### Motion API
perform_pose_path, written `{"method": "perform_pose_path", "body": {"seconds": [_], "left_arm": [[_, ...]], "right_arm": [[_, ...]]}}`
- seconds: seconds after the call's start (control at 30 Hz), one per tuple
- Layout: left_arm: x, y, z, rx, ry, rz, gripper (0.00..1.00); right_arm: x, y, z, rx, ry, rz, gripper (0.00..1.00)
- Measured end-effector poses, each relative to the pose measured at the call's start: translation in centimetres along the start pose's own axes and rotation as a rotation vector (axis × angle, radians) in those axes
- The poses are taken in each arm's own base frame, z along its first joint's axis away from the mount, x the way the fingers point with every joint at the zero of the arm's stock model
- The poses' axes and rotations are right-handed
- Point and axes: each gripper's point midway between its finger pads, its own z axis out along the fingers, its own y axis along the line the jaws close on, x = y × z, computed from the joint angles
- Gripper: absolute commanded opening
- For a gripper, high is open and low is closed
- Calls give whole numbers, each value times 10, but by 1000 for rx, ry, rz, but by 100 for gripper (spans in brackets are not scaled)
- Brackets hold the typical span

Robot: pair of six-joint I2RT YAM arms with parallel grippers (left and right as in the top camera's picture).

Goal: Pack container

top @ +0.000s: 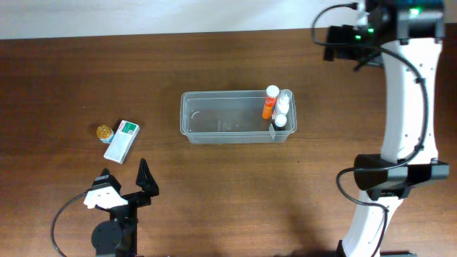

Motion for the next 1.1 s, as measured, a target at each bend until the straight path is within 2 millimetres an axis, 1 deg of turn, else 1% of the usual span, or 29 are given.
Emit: {"method": "perform_pose_path", "body": {"seconds": [0.2, 0.37, 0.77, 0.93, 1.03, 1.1], "left_arm": [[0, 0, 0, 0, 0, 0, 99], [0, 0, 0, 0, 0, 0, 99], [0, 0, 0, -1, 0, 0, 100], [-12, -5, -1, 20, -42, -3, 99], [-15, -8, -4, 22, -10, 30, 99], [-27, -10, -8, 11, 16, 63, 99]], "right_arm": [[-4, -43, 1, 39, 1, 89, 98], [-5, -57, 1, 53, 0, 120, 98], [-5, -58, 1, 53, 0, 122, 98], [-5, -58, 1, 53, 0, 122, 98], [-5, -58, 1, 53, 0, 122, 98], [-5, -58, 1, 53, 1, 124, 98]]}}
